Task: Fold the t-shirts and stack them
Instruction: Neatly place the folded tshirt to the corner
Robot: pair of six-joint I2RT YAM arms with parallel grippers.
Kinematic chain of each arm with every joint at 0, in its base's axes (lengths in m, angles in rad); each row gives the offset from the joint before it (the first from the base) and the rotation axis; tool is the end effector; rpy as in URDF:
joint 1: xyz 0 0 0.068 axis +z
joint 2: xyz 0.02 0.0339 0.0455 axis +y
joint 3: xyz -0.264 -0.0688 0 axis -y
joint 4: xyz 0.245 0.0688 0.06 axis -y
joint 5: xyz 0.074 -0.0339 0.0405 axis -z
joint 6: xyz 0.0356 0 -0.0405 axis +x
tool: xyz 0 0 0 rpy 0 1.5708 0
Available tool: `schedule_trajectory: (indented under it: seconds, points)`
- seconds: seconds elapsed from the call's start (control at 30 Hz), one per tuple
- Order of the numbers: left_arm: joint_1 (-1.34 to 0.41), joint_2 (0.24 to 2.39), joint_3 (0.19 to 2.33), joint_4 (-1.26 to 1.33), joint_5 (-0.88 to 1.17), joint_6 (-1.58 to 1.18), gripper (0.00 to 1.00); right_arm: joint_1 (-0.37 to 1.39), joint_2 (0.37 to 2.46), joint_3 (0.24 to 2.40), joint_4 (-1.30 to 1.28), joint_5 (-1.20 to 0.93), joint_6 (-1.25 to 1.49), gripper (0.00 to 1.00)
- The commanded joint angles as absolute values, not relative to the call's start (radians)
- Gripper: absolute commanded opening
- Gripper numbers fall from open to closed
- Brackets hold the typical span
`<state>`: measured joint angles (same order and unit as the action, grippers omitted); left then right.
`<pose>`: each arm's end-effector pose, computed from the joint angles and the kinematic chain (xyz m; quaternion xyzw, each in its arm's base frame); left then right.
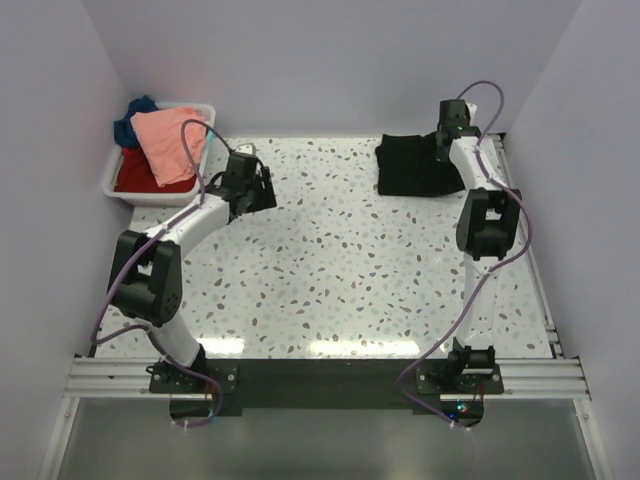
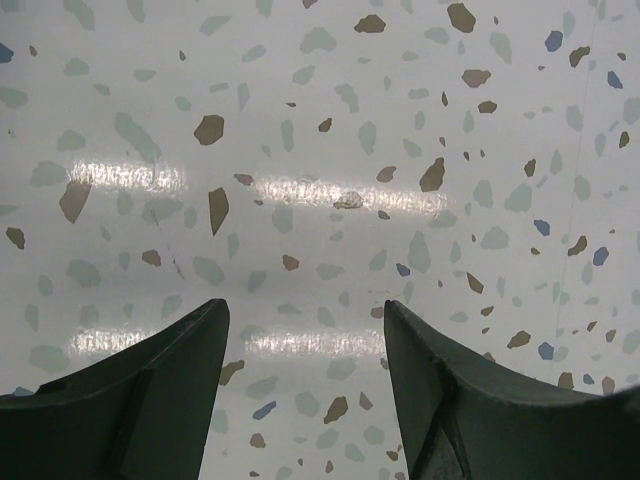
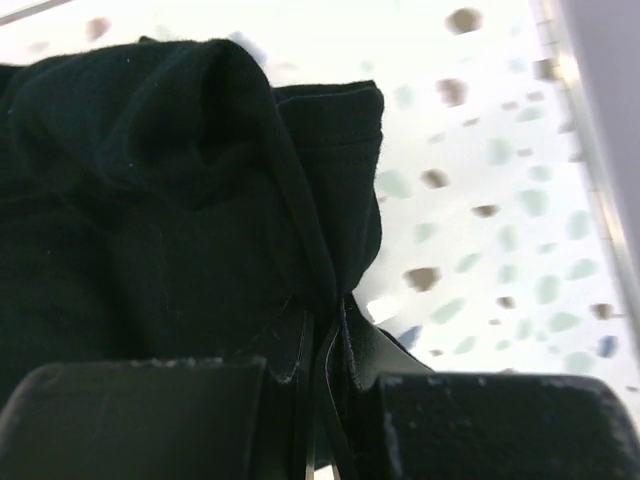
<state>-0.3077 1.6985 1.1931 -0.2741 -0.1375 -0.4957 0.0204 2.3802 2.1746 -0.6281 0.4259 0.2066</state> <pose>0.3586 -0.1089 0.2324 -0.1128 0.9140 -0.0920 0.3787 0.5349 -0.0038 0.2256 0.1606 0.9008 -0.1560 0.3722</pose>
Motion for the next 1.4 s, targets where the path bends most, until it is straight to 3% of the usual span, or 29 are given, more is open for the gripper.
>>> schedule_trajectory:
  seconds: [0.0, 0.6, 0.8, 0.9, 0.93, 1.07, 1.37]
  points:
    - [-0.299, 1.743, 1.261, -0.270, -0.133, -0.465, 0.68, 0.006, 2.367, 2.233, -0.594, 0.626, 0.161, 0.00]
    - [-0.299, 1.876, 1.413, -0.321, -0.095, -0.477, 0.68, -0.043, 2.591, 2.433, -0.271, 1.006, -0.184, 0.00]
    - [-0.301, 1.896, 1.422, -0.327, -0.091, -0.494, 0.68, -0.051, 2.580, 2.373, -0.222, 1.078, -0.172, 0.00]
    - [-0.301, 1.901, 1.422, -0.328, -0.086, -0.494, 0.68, -0.051, 2.595, 2.379, -0.204, 1.095, -0.179, 0.24]
    - [-0.299, 1.904, 1.422, -0.327, -0.084, -0.492, 0.68, -0.051, 2.594, 2.379, -0.195, 1.095, -0.179, 0.41]
    - [-0.301, 1.905, 1.424, -0.327, -0.080, -0.488, 0.68, -0.051, 2.594, 2.388, -0.199, 1.094, -0.172, 0.57]
    - [-0.301, 1.896, 1.408, -0.325, -0.072, -0.477, 0.68, -0.029, 2.540, 2.372, -0.336, 0.973, -0.056, 0.57]
